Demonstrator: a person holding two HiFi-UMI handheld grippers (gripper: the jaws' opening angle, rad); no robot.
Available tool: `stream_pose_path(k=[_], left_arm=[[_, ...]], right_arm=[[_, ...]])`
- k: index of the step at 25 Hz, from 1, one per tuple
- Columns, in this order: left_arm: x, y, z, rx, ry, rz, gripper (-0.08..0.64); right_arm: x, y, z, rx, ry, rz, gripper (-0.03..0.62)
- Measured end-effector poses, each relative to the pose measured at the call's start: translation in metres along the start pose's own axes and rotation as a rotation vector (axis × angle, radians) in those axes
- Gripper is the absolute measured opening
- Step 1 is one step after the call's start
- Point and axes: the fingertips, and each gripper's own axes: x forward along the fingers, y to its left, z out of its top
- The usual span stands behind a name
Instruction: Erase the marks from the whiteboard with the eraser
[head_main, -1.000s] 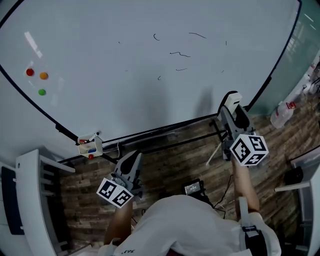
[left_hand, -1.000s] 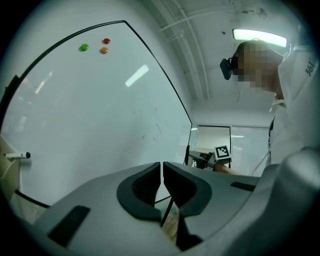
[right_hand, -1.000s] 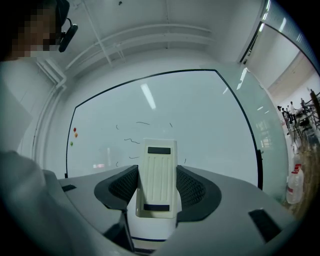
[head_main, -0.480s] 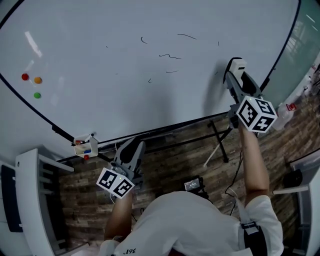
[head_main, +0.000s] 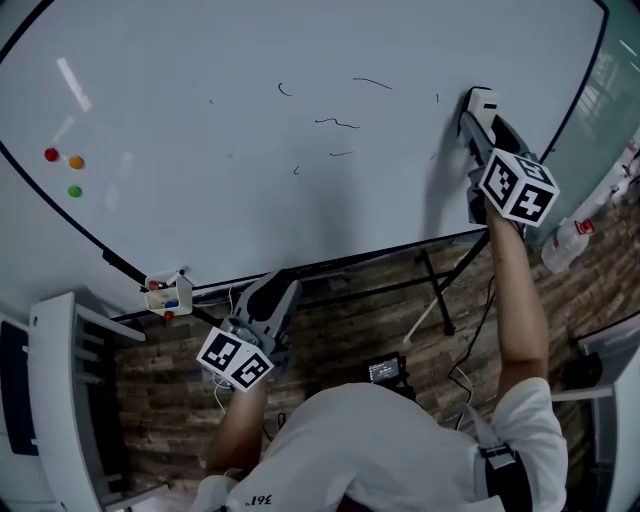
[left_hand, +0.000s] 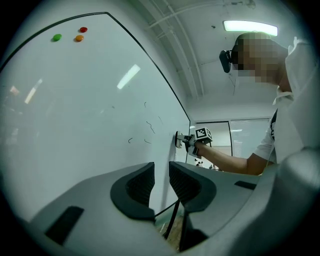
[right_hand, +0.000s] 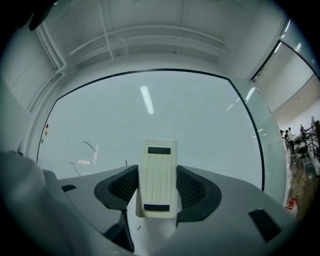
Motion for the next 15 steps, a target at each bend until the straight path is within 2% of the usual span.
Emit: stream_pose_path(k=[9, 15], left_arm=[[0.025, -0.012, -0.022, -0.030, -0.005, 0.063, 0.083], [0.029, -0.014, -0.030, -0.042, 0.009, 0.035, 0.083]], right_arm=[[0.020, -0.011, -0.003, -0.003, 0.000, 0.012, 0.256], [0.023, -0.008, -0.003, 0.005, 0.021, -0.016, 0.256]])
